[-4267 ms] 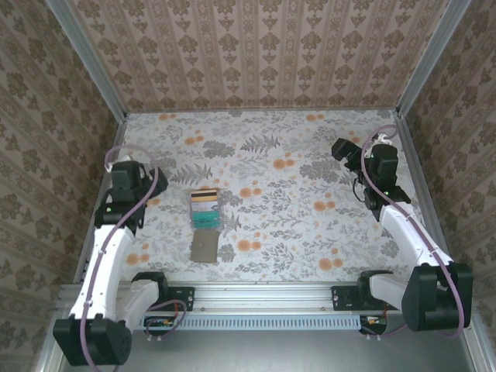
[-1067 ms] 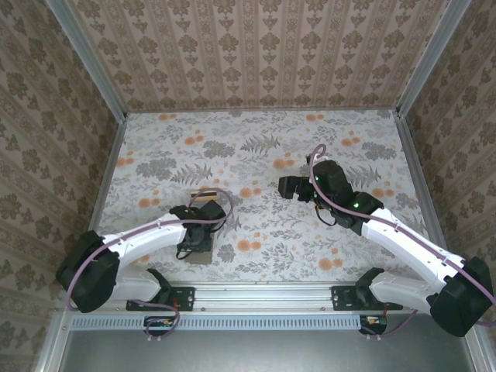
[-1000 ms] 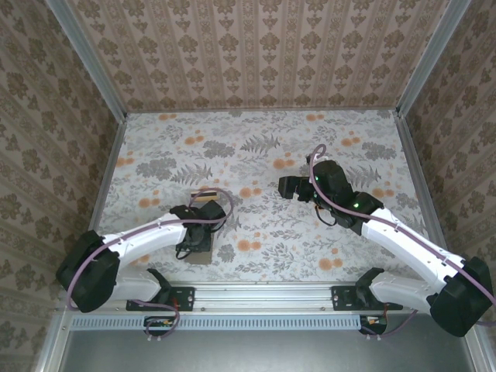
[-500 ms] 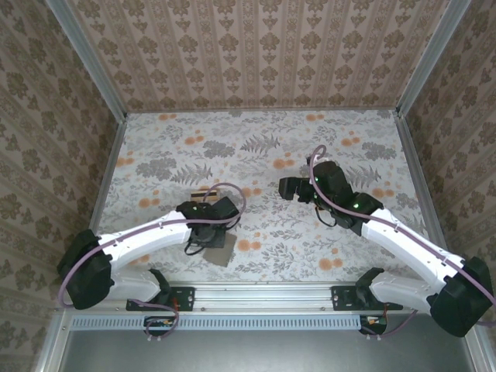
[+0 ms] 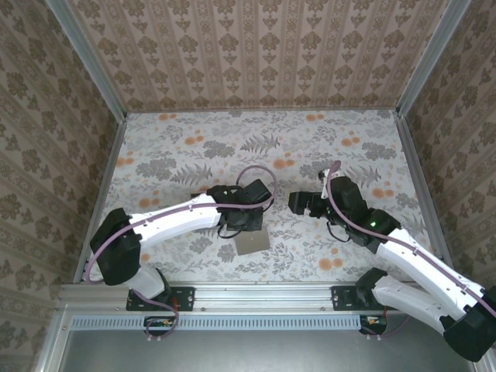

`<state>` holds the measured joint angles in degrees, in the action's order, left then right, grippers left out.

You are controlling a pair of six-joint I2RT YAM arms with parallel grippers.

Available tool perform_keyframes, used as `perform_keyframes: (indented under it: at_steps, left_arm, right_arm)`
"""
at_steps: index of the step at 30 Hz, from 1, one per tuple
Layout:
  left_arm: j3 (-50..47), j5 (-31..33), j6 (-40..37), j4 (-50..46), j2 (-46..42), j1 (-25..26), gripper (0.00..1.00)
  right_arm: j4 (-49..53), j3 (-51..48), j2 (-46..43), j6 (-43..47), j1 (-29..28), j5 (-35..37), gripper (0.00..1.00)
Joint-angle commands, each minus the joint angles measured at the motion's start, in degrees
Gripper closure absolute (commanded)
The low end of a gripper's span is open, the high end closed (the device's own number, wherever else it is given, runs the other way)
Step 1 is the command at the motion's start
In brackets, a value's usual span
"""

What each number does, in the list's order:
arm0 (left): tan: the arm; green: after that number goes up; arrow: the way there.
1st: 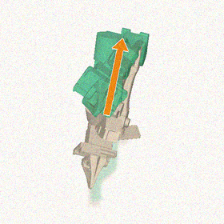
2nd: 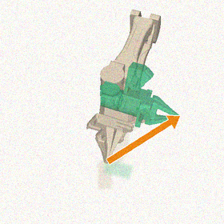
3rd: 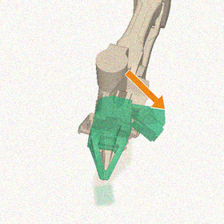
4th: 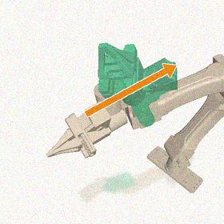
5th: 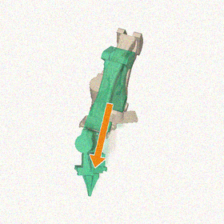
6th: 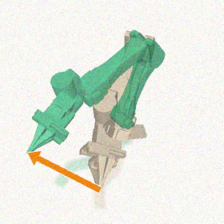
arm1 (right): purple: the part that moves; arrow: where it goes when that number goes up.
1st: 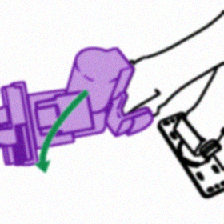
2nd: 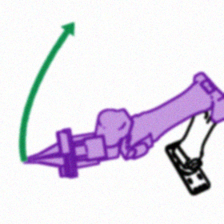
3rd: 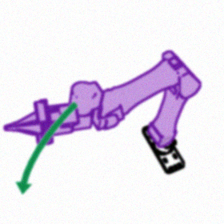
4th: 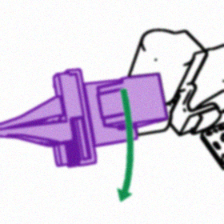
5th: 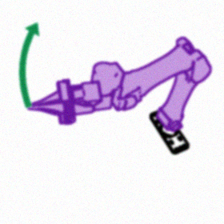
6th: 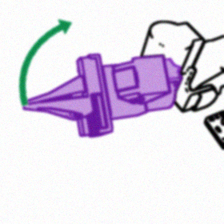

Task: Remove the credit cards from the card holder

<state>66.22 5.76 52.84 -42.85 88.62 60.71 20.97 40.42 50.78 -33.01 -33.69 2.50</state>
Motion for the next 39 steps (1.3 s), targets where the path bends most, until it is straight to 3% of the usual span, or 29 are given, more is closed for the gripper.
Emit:
perform_keyframes:
  at_steps: [1,9,13,17,21,23,27,39]
  left_arm:
    - [2.01,0.25,1.87,-1.31,-2.02,-0.47,1.0]
    - [-2.43,2.53,7.11,-3.63,-8.15,-3.64,1.0]
    - [-5.58,2.46,8.32,-2.74,-10.73,-4.14,1.0]
    - [-8.23,1.36,8.95,-1.71,-12.21,-4.16,1.0]
    - [-9.8,1.86,8.95,-2.83,-13.66,-4.28,1.0]
    - [-10.8,2.15,9.11,-3.18,-14.66,-4.32,1.0]
    - [-13.07,2.28,9.37,-3.34,-16.57,-4.69,1.0]
    - [-13.99,1.7,8.39,-2.86,-15.78,-4.98,1.0]
  right_arm:
    - [-1.49,-2.42,1.76,-4.72,-0.24,-7.06,0.0]
    - [-8.53,-4.11,10.02,-11.23,-1.15,-17.42,0.0]
    - [-11.04,-4.36,13.09,-14.15,-2.37,-18.86,0.02]
    - [-13.39,-5.26,15.96,-16.64,-4.1,-19.0,0.1]
    - [-14.78,-5.79,20.02,-18.18,-4.95,-19.86,0.26]
    - [-16.65,-6.32,22.27,-18.58,-5.05,-21.03,0.42]
    - [-18.47,-6.06,26.37,-18.57,-5.04,-21.83,0.6]
    - [-21.68,-2.07,39.83,-15.06,-4.67,-25.71,0.66]
